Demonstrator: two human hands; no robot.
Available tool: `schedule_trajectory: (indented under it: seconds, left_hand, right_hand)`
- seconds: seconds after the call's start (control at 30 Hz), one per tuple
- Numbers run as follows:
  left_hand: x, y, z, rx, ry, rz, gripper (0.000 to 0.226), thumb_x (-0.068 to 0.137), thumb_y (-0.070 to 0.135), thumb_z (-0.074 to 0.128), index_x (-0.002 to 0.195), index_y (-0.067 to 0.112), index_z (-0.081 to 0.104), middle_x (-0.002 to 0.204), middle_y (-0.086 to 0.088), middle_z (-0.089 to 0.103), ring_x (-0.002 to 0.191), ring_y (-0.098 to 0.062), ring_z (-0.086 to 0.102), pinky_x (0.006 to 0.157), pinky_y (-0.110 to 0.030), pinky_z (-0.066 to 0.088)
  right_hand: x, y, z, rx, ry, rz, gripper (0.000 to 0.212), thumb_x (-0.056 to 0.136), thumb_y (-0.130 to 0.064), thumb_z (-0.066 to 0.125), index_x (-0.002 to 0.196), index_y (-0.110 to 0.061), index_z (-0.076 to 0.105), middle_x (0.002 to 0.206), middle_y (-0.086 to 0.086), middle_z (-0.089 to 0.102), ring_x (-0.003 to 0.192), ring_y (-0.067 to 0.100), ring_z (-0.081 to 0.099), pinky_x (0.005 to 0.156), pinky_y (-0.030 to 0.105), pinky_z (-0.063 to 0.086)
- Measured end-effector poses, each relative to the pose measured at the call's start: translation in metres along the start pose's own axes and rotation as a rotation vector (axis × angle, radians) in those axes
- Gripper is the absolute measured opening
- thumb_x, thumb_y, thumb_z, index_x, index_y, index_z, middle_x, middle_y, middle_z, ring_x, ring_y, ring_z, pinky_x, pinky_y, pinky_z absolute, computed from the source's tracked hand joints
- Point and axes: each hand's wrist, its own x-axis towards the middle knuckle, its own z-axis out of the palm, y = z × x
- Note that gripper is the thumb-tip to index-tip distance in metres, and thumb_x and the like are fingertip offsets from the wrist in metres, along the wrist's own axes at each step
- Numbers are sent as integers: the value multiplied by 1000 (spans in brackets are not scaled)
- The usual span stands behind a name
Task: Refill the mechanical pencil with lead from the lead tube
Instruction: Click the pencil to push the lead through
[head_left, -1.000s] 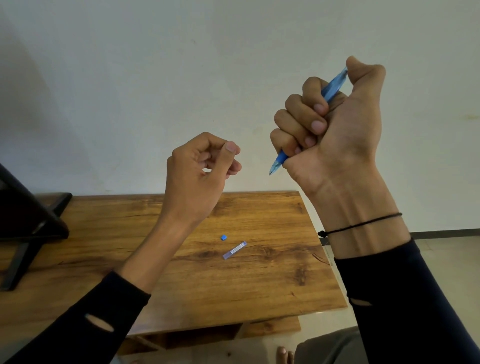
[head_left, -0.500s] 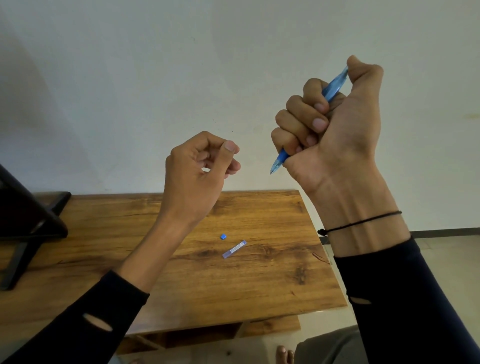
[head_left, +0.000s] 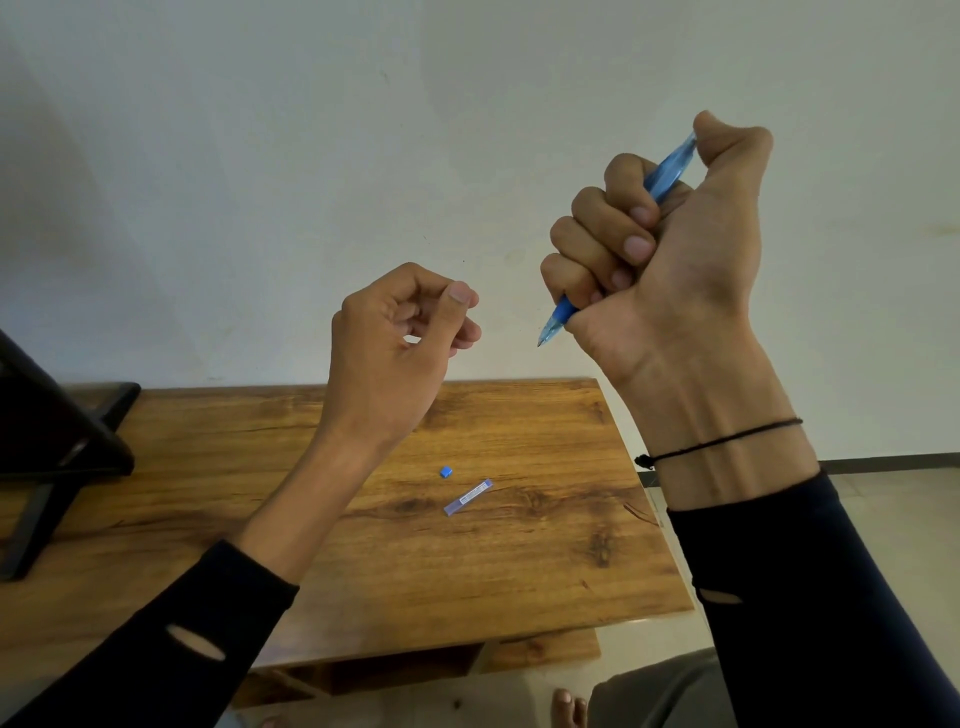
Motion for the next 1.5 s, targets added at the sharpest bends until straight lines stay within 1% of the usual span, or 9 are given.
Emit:
schedule_trajectory:
  seconds: [0.1,0.4,0.47,0.67,0.97,1.07,1.17,1.3,1.5]
  left_hand:
    - [0,0,0,7,-4,4,18,107,25,69,101,13,79,84,2,83,77,-10,80,80,-29,67]
    - [-1,-1,1,10,-7,7,18,107,25,69,101,12,79,79,2,82,77,-9,80,80,-30,67]
    - [-1,0,1,12,-8,6,18,107,25,69,101,12,79,82,2,82,77,-9,80,81,-31,68]
    - [-2,1,1,17,-3,4,18,107,24,68,101,11,79,80,3,82,77,-10,80,82,-35,68]
    - [-2,-1,1,24,-9,4,18,108,24,68,102,11,79,81,4,82,78,-10,80,81,-33,68]
    - [-1,-2,2,19,-8,0,18,107,25,69,102,12,80,79,1,82,78,-10,81,81,-34,68]
    - [-1,-2,2,20,-8,6,18,108,25,68,101,13,80,82,2,82,78,-10,81,80,-32,68]
    - [-1,-3,1,19,-7,7,18,108,24,68,101,12,80,79,1,82,78,-11,81,80,-33,68]
    - [-2,-2,1,12,-9,5,17,108,23,68,100,14,79,78,3,81,77,-9,80,79,-30,68]
  right_hand:
    - [0,0,0,-6,-5,1,57,104,-54,34,60,-19,24,47,-5,16,46,13,8,44,25,11]
    - [0,1,-1,-6,3,9,58,104,-56,35,61,-19,24,47,-5,17,47,13,8,47,27,9]
    - [0,1,-1,-9,2,7,58,104,-55,34,61,-19,23,48,-5,16,47,13,8,46,27,9]
    - [0,1,-1,-1,11,7,58,104,-55,35,60,-19,24,48,-4,16,47,13,8,44,26,11]
    - [1,1,-2,1,17,7,58,104,-54,35,60,-19,24,48,-5,17,46,13,9,44,26,12]
    - [1,1,-3,5,14,9,59,104,-56,35,60,-19,25,48,-5,17,46,13,9,44,25,11]
    - [1,1,-2,1,13,8,57,104,-54,35,60,-19,24,47,-5,17,46,13,9,44,25,11]
    - [1,1,-2,11,17,7,59,104,-56,35,59,-19,25,47,-5,18,45,12,9,43,25,11]
    - [2,1,-3,18,32,0,59,105,-56,35,60,-19,25,47,-5,19,45,12,10,42,24,13]
